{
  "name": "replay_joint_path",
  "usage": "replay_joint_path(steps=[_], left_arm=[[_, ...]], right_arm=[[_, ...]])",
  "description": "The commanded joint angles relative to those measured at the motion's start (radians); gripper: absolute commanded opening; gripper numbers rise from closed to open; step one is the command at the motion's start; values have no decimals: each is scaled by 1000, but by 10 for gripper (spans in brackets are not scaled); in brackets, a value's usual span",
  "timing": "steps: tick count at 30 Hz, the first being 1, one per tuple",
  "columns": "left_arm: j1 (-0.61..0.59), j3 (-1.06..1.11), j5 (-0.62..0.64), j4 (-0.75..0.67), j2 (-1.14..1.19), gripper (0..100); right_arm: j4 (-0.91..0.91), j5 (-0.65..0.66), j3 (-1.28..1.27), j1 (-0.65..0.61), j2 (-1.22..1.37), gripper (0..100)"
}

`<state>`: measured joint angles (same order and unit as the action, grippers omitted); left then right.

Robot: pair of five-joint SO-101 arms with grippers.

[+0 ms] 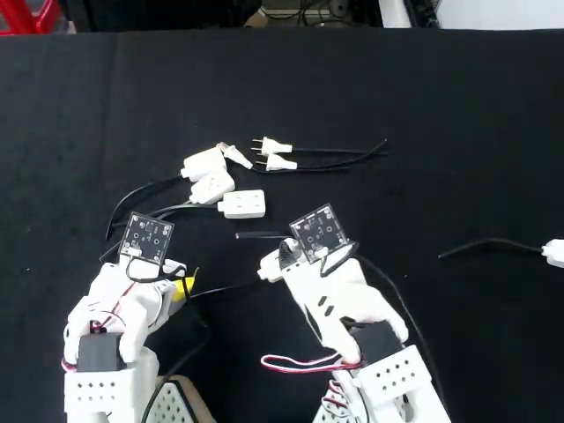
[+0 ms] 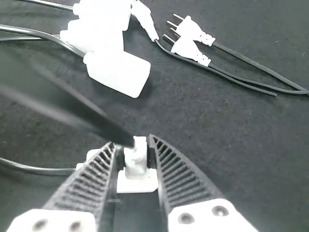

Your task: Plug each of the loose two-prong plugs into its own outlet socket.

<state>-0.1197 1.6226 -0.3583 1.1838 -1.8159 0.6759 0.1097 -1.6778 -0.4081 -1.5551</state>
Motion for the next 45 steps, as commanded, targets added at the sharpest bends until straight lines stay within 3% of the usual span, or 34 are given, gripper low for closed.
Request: replay_joint_path(steps=[1, 27, 38, 45], left_arm=[[-5, -5, -8, -2, -5, 333], [-5, -5, -8, -2, -5, 333], [-5, -5, -8, -2, -5, 333], [-5, -5, -8, -2, -5, 333]], right_arm=[[-11, 0, 7, 14, -10, 11], [5, -14, -18, 34, 18, 11], [-181, -9, -10, 29, 255, 11], [-186, -11, 4, 0, 305, 11]])
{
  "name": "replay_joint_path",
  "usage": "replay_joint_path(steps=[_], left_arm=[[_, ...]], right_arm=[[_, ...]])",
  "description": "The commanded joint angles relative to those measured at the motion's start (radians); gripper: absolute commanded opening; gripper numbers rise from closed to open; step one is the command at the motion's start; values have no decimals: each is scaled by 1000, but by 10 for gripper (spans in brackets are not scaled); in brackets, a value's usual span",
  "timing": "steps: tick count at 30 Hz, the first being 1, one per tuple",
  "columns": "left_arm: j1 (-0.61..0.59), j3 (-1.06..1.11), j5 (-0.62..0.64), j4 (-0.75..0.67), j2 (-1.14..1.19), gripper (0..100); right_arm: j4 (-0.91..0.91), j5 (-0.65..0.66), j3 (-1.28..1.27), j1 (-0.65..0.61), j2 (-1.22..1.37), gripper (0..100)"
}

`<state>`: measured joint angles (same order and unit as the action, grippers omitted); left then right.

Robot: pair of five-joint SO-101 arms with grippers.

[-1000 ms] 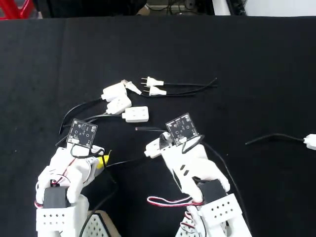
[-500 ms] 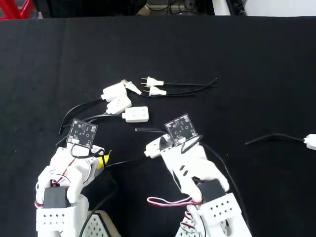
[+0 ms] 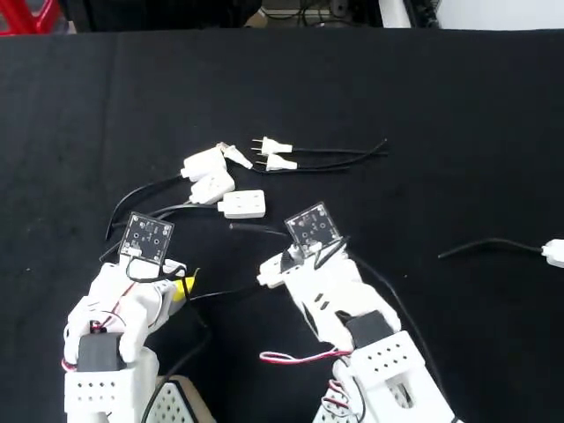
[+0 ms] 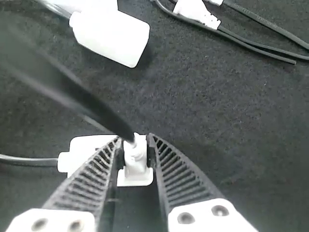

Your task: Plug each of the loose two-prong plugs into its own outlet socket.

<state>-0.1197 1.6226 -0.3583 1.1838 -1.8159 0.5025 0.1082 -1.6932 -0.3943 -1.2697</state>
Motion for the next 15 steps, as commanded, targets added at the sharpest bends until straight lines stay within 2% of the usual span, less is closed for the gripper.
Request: replay_joint_path(steps=[1, 10, 15], left_arm=[[-5, -5, -8, -2, -5, 333], [-5, -5, -8, -2, -5, 333], [-5, -5, -8, -2, -5, 333]], right_arm=[[-12, -9, 19, -14, 19, 11], [-3, -8, 21, -14, 30, 11], [115, -3, 41, 44, 25, 11]])
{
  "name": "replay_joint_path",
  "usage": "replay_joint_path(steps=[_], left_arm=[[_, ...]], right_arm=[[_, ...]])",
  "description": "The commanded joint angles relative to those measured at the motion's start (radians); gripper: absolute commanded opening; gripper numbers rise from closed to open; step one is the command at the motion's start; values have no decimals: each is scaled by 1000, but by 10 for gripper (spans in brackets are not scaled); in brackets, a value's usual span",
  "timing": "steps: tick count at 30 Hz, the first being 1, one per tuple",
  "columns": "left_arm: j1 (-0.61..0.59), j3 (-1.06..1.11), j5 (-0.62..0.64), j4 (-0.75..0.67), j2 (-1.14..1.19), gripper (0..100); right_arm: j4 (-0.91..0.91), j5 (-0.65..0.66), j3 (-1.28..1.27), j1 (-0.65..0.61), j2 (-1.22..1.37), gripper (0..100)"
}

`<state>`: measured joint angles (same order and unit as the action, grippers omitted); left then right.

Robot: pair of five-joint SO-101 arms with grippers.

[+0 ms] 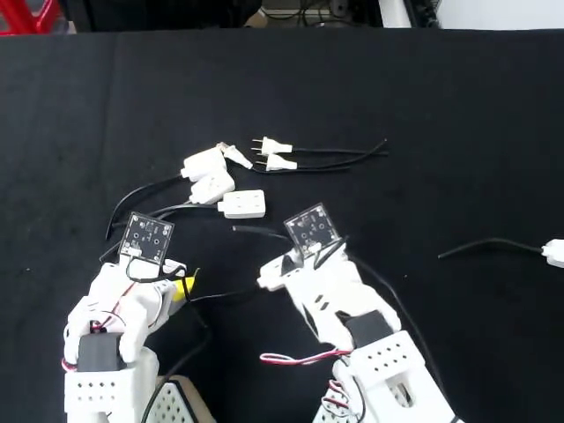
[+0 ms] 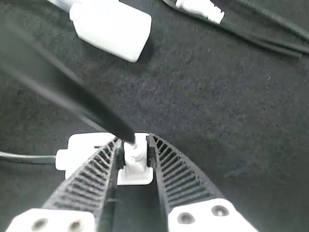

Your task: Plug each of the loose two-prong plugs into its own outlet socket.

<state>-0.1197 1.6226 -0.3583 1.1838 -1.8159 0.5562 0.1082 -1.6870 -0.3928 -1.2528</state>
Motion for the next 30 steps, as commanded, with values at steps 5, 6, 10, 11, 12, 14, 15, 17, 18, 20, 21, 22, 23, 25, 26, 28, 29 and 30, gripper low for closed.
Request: replay_joint_path(steps=[5, 6, 10, 11, 12, 14, 15, 17, 18, 20, 21, 22, 23, 25, 26, 28, 29, 30], left_arm=[[-5, -5, -8, -2, -5, 333], [-5, -4, -8, -2, -5, 333], [-5, -4, -8, -2, -5, 333], [-5, -4, -8, -2, -5, 333], [-5, -4, -8, -2, -5, 333], [-5, -4, -8, -2, -5, 333], [-5, -4, -8, -2, -5, 333], [-5, -4, -8, -2, -5, 333], [-5, -4, -8, -2, -5, 333], [-5, -4, -8, -2, -5, 333], [-5, -4, -8, -2, -5, 333], [-5, -4, -8, -2, -5, 333], [-5, -4, -8, -2, -5, 333], [-5, -4, -8, -2, -5, 333], [-5, -4, -8, -2, -5, 333], [-5, -4, -8, -2, -5, 333], [-5, -4, -8, -2, -5, 333], [-5, -4, -8, -2, -5, 333]], right_arm=[[115, 37, 44, 86, 5, 11], [124, 38, 44, 106, 5, 11], [124, 137, 45, 269, 4, 11], [124, 166, 45, 324, 4, 11], [120, 195, 47, 384, 4, 11], [118, 269, 62, 502, 4, 11], [121, 305, 73, 551, 7, 11], [118, 368, 90, 638, 12, 11], [118, 396, 96, 675, 12, 11], [115, 442, 99, 736, 12, 11], [100, 459, 96, 761, 12, 11], [74, 468, 91, 784, 13, 11], [41, 468, 88, 809, 13, 11], [-12, 466, 87, 838, 15, 11], [-26, 466, 88, 838, 15, 11], [-37, 450, 94, 829, 15, 11], [-41, 425, 102, 812, 15, 11], [-49, 399, 113, 796, 16, 11]])
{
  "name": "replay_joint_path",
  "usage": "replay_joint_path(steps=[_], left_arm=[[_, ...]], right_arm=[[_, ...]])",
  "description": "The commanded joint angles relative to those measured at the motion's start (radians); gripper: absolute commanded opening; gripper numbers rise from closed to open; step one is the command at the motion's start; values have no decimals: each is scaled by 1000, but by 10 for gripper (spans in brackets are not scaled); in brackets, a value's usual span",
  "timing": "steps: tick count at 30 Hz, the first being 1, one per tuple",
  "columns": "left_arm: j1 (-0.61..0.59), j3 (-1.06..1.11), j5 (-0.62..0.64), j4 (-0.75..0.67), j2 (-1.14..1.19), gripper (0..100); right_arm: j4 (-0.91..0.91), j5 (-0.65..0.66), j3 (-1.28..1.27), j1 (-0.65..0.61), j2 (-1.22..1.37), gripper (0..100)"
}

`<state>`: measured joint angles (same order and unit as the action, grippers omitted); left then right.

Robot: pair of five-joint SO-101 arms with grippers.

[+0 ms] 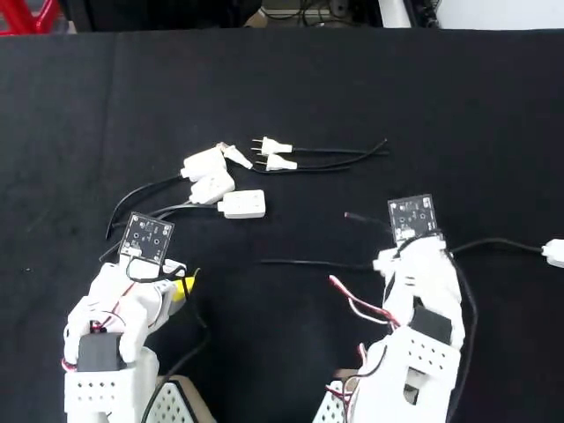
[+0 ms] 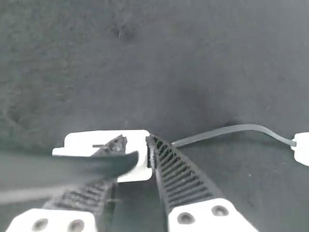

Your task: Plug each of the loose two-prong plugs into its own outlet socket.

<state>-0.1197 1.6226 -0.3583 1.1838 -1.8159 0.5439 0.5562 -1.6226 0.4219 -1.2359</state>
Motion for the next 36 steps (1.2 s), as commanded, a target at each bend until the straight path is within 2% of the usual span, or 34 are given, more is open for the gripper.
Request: replay_joint_path(steps=[1, 6, 13, 17, 20, 26, 32, 36], left_arm=[[-5, -4, -8, -2, -5, 333], [-12, -4, -8, 3, -5, 333], [-12, -4, -8, 0, -5, 333], [-8, 8, -8, -3, -5, 333], [-7, 10, -8, -3, -5, 333], [-5, 10, -8, -3, -5, 333], [-5, 10, -8, -3, -5, 333], [-5, 10, -8, -3, -5, 333]], right_arm=[[-41, -78, 64, -31, 4, 11], [-57, -189, 203, -64, 189, 11], [-256, -307, 578, 3, 851, 11], [-230, -341, 860, 51, 1198, 11], [-186, -339, 1013, 61, 1359, 11], [-123, -342, 1041, 35, 1369, 25], [40, -342, 1032, -11, 1268, 199], [152, -359, 1036, -17, 1158, 263]])
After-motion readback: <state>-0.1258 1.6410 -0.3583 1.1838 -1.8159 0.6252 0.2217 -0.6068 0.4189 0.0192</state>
